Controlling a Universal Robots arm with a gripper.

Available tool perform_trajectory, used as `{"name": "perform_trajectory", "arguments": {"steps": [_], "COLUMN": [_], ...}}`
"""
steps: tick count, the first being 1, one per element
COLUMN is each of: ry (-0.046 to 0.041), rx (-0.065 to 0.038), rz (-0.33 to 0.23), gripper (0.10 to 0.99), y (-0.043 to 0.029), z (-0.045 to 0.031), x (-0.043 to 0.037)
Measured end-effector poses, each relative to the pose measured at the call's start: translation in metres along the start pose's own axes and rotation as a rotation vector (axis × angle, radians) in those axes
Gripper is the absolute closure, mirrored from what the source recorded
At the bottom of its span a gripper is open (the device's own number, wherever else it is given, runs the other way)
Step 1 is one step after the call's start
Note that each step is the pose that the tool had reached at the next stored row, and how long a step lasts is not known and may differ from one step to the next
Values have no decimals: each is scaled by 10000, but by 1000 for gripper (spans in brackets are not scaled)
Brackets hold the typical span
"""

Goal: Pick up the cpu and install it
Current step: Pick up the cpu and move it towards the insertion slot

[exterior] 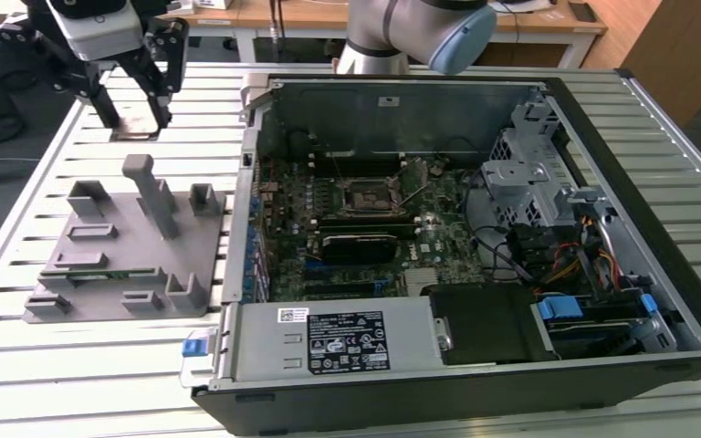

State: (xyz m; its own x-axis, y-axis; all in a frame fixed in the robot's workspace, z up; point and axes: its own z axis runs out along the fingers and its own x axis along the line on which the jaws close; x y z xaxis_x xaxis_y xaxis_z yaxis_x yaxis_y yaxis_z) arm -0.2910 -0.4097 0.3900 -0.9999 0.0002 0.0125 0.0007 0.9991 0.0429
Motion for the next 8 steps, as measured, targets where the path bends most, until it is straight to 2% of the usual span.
{"name": "perform_trajectory", "arguments": {"steps": [8], "ry": [-1], "rx": [0], "rz": [0], "gripper": [561], "y": [1], "z": [-1], "x": [-84]}}
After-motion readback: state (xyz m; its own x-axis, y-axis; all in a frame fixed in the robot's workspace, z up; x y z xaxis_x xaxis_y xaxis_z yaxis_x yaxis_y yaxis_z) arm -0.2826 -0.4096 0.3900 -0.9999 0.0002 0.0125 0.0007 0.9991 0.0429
